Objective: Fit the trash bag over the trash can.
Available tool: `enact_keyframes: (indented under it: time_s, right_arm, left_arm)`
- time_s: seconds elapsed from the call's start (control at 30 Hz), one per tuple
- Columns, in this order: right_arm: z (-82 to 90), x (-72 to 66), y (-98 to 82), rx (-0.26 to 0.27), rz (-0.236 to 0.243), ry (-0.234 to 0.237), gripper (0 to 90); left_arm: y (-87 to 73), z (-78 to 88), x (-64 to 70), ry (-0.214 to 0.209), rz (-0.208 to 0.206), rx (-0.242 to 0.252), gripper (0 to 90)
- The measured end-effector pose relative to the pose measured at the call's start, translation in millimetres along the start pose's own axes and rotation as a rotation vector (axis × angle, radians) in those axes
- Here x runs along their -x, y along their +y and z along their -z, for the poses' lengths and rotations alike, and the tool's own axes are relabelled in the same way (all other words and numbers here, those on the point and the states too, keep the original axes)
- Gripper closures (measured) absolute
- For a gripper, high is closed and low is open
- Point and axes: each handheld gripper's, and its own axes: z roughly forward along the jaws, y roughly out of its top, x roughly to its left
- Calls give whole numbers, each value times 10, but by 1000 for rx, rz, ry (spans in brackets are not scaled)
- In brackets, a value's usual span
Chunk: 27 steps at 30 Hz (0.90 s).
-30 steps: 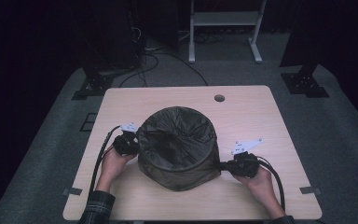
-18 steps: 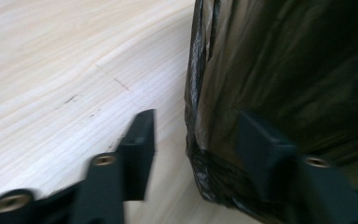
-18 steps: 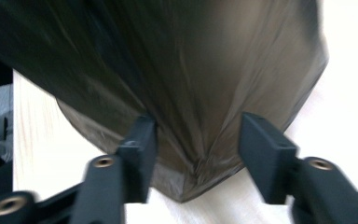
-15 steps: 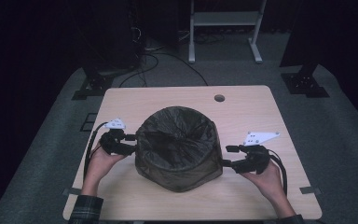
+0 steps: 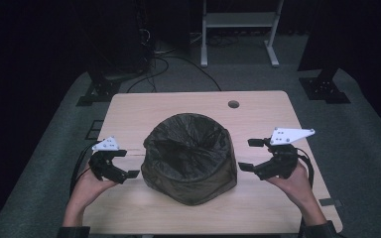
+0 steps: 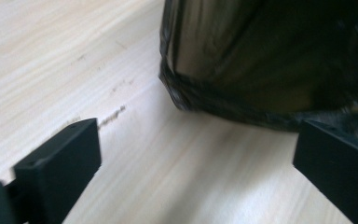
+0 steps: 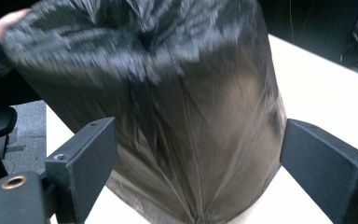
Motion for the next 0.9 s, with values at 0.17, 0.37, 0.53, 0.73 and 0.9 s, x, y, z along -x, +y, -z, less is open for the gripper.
enact_keyframes:
  time_s: [0.17,0.37,0.53,0.73,0.9]
  right_arm:
    - [22,-43,166,11,32,9,97]
    - [7,-82,364,3,72,26,97]
    - [-40,-117,507,-27,92,41,97]
    - [-179,-188,739,-75,134,59,97]
    - [-330,-237,889,-105,182,80,97]
  left_arm:
    - [-140,27,132,-12,-23,-4,0]
    - [-320,-61,282,-16,-53,-40,0]
    - [-430,-206,386,-23,-69,-83,0]
    - [-531,-428,455,-2,-94,-155,0]
    - [-581,-477,466,13,-100,-150,0]
